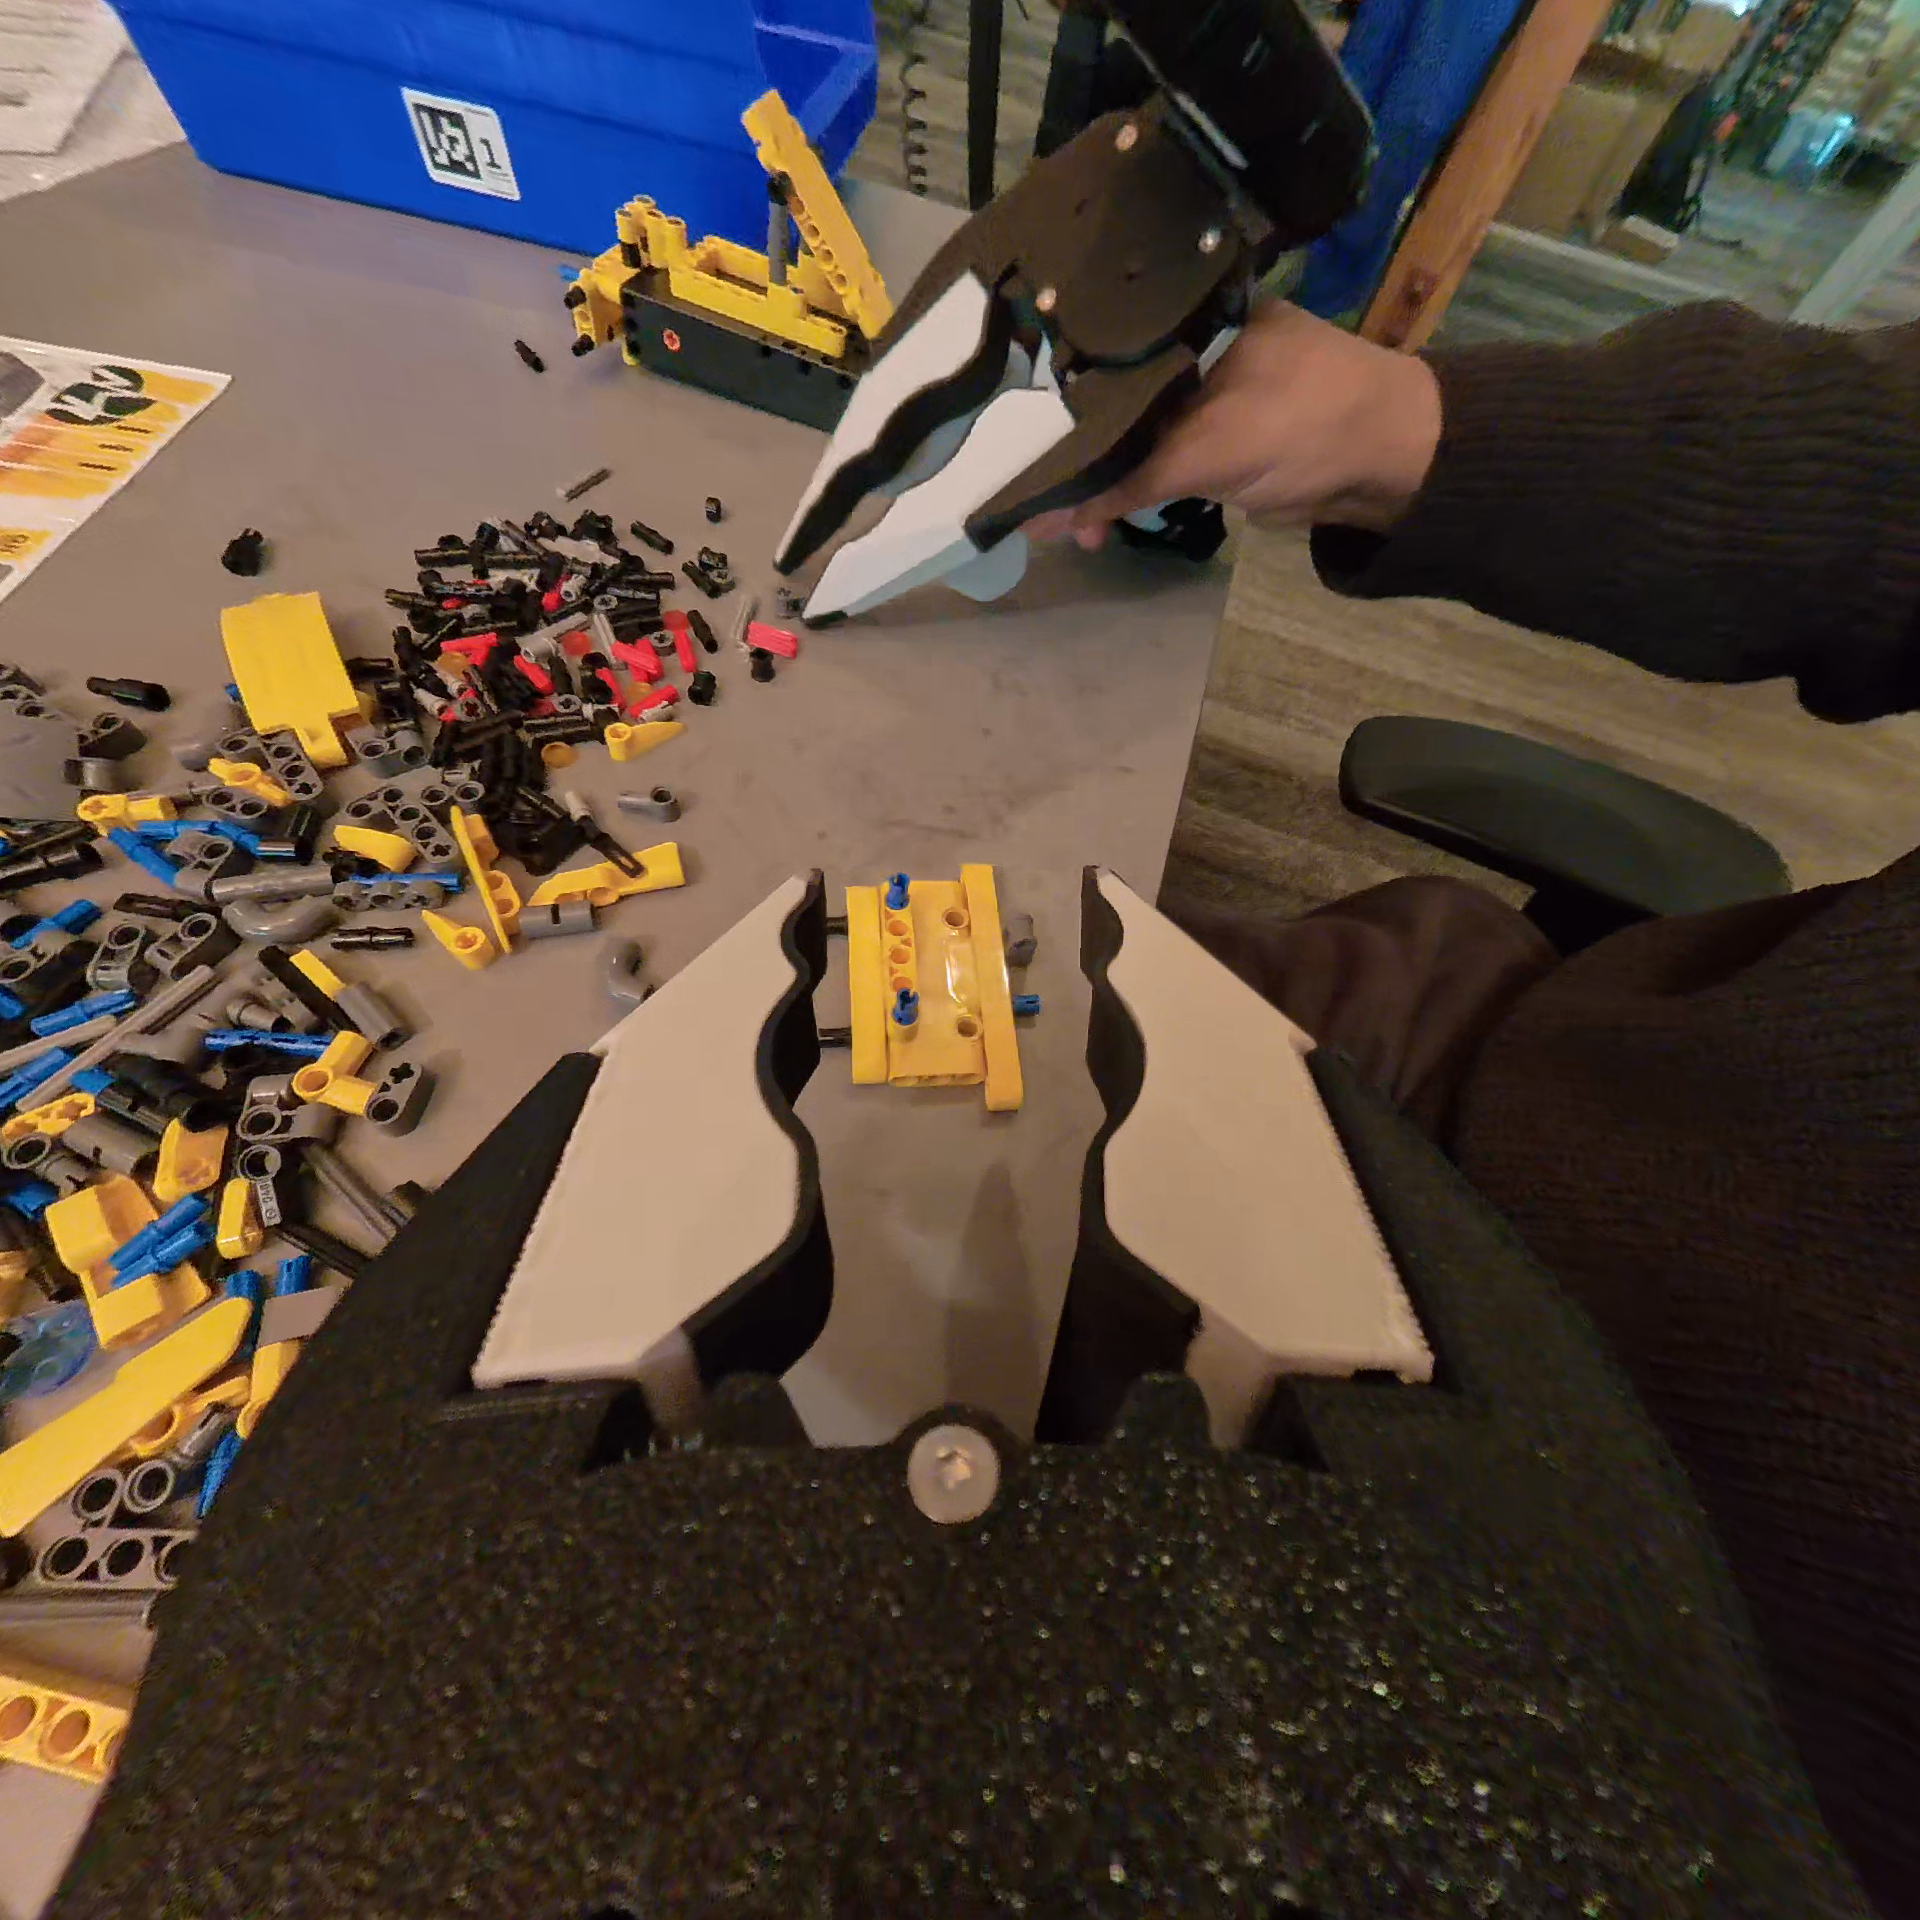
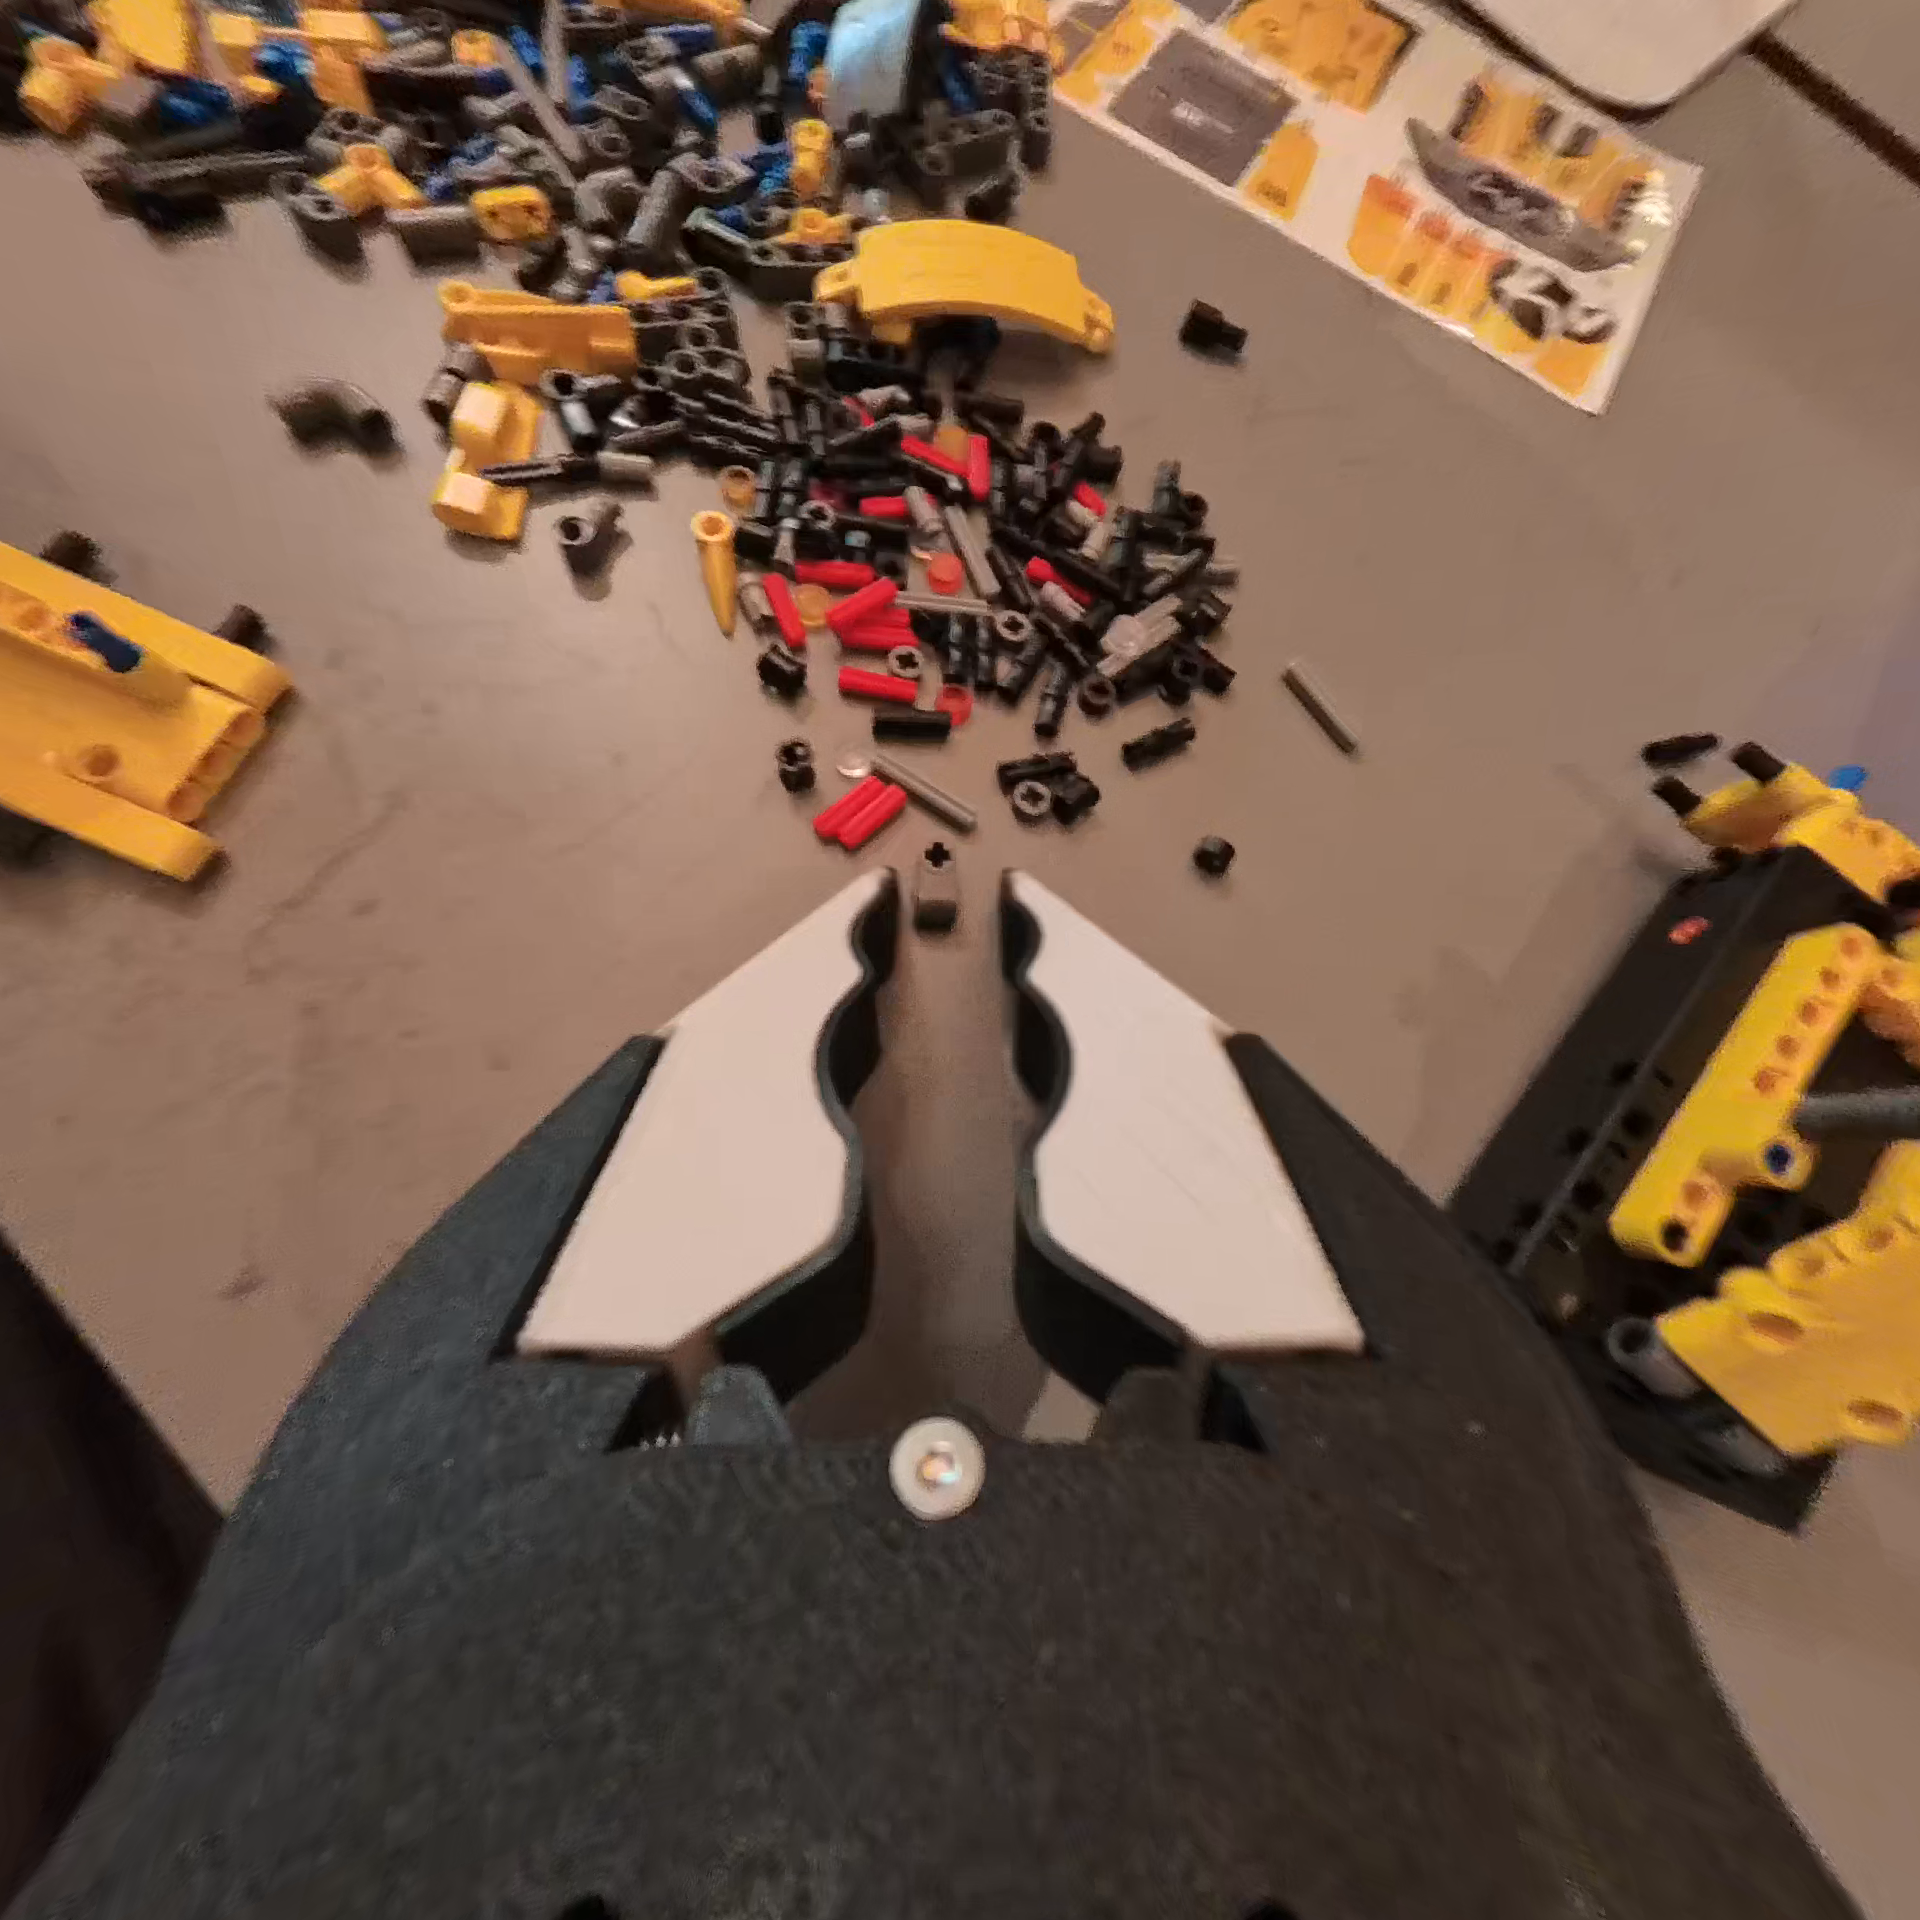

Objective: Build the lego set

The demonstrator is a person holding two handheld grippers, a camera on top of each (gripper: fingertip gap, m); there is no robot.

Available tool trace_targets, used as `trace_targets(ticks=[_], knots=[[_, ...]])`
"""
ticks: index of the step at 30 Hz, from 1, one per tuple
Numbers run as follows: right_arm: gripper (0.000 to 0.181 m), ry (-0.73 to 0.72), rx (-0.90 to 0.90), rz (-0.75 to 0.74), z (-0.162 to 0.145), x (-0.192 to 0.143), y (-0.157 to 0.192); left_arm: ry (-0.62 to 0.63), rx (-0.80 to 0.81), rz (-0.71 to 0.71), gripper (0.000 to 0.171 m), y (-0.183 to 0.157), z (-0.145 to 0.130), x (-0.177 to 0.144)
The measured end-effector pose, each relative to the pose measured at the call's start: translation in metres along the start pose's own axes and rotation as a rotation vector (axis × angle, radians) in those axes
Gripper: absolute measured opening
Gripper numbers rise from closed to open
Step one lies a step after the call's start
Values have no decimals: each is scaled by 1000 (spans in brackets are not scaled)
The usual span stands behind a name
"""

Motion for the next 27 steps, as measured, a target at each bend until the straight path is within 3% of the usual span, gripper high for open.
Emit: trace_targets(ticks=[1,3,7,10,12,14,18,27], knots=[[8,-3,-1,24,1,1,2,-6,-17,-8,49,1,1,0],[8,-67,-4,89,11,-1,14,-26,-45,-42,49,1,2,-2],[7,-397,-21,374,66,-27,78,-181,-116,-152,49,-14,21,-9],[8,-540,-149,496,95,-48,125,-295,-346,-349,49,-27,44,-21],[8,-521,-307,452,100,-50,144,-293,-486,-536,49,-37,51,-29],[8,-537,-450,394,105,-56,158,-286,-525,-613,49,-42,49,-32],[7,-545,-525,401,109,-62,176,-345,-581,-751,49,-52,58,-46],[8,-548,-574,344,110,-71,177,-374,-632,-804,39,-43,58,-53]])
Point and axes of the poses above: each gripper's, where its closed fingertips meet, x out along the fingers, z out of its top, y = z × x across the jaws, the point moved 2 cm from there along -x, back along the fingers, and after that the axes turned 13 degrees about z, right-handed, at the moved point
